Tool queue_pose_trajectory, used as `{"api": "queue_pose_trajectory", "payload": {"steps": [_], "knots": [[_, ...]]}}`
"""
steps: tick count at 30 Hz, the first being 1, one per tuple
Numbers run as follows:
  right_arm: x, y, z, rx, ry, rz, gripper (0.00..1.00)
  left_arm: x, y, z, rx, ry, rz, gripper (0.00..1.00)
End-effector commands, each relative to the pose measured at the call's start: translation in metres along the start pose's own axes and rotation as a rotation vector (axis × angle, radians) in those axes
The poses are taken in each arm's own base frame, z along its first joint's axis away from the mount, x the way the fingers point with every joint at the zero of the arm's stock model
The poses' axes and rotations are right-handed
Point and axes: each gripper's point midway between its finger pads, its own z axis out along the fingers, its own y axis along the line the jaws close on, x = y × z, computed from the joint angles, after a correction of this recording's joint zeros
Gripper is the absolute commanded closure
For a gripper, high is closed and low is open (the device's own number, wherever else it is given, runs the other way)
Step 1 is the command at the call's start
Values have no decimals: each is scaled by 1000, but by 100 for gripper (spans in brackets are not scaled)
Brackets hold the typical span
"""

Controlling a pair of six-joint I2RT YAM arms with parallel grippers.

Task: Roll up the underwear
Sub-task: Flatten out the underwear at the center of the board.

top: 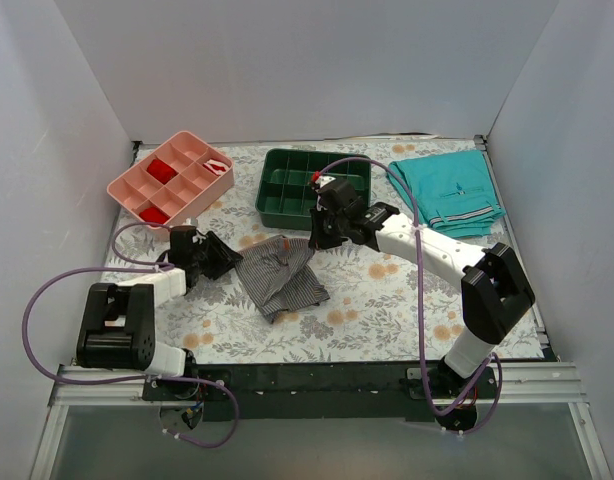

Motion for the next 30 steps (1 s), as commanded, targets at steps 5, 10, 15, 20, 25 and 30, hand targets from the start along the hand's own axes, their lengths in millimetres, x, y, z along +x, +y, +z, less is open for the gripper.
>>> {"api": "queue_pose_trajectory", "payload": {"steps": [5,10,15,20,25,30], "knots": [[-19,14,-9,-69,-38,-14,99,-2,6,7,-21,-27,12,68],[-16,14,-8,-75,-29,-17,99,-10,2,10,-16,-50,10,75],[-12,12,-6,-72,-10,-22,99,-14,0,15,-18,-46,14,86],[-15,15,-7,-90,-10,-34,99,-17,-10,18,13,-31,22,100],[-26,18,-24,-98,-29,-61,99,-32,-49,-3,104,-44,60,100],[-36,21,-57,-104,-65,-127,99,-44,-95,-52,190,-65,142,100]]}}
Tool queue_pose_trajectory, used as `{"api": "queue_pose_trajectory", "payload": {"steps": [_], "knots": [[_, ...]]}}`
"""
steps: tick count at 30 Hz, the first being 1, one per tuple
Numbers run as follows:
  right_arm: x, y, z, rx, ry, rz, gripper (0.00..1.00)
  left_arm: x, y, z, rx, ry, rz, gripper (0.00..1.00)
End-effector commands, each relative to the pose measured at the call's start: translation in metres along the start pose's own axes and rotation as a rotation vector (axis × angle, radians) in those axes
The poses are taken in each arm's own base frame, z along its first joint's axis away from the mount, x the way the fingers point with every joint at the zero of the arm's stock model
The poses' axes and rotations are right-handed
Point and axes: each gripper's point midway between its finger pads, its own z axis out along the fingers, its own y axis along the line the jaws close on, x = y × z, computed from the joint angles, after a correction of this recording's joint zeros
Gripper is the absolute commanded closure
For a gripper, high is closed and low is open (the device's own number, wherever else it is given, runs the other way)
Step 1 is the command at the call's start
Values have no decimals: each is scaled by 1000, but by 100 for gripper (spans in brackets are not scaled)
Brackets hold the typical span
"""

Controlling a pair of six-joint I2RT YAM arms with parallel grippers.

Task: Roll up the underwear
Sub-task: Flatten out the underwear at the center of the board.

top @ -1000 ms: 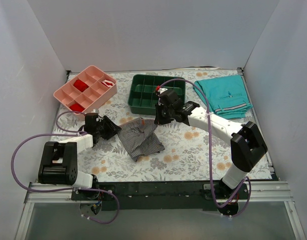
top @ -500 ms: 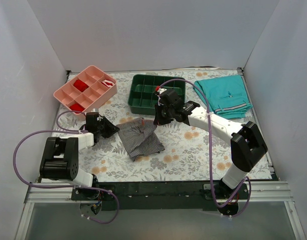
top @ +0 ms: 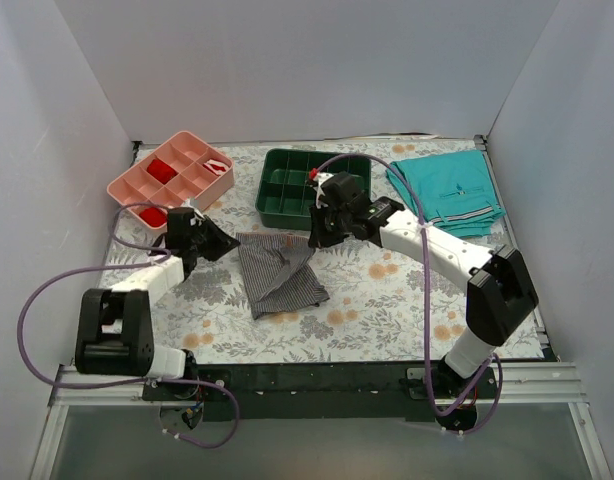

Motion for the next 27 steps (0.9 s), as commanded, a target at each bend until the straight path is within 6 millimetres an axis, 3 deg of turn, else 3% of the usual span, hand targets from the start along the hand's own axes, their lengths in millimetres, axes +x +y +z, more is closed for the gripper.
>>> {"api": "queue_pose_trajectory", "payload": {"steps": [1,3,9,16,20,24,27], "knots": [[-32,17,-57,-42,-104,-86,99,-22,-61,-54,124,-41,116,100],[-27,18,-69,-48,-93,-88,99,-28,-85,-80,190,-72,162,100],[-17,25,-120,-72,-158,-59,99,-13,-100,-130,214,-42,228,100],[-4,53,-182,-196,-240,-74,99,2,-121,-193,271,-60,260,100],[19,68,-201,-282,-220,-74,99,9,-127,-225,278,-80,255,100],[40,64,-209,-296,-216,-38,99,18,-130,-249,308,-108,221,100],[42,61,-225,-289,-257,-13,99,15,-127,-263,265,-143,186,100]]}}
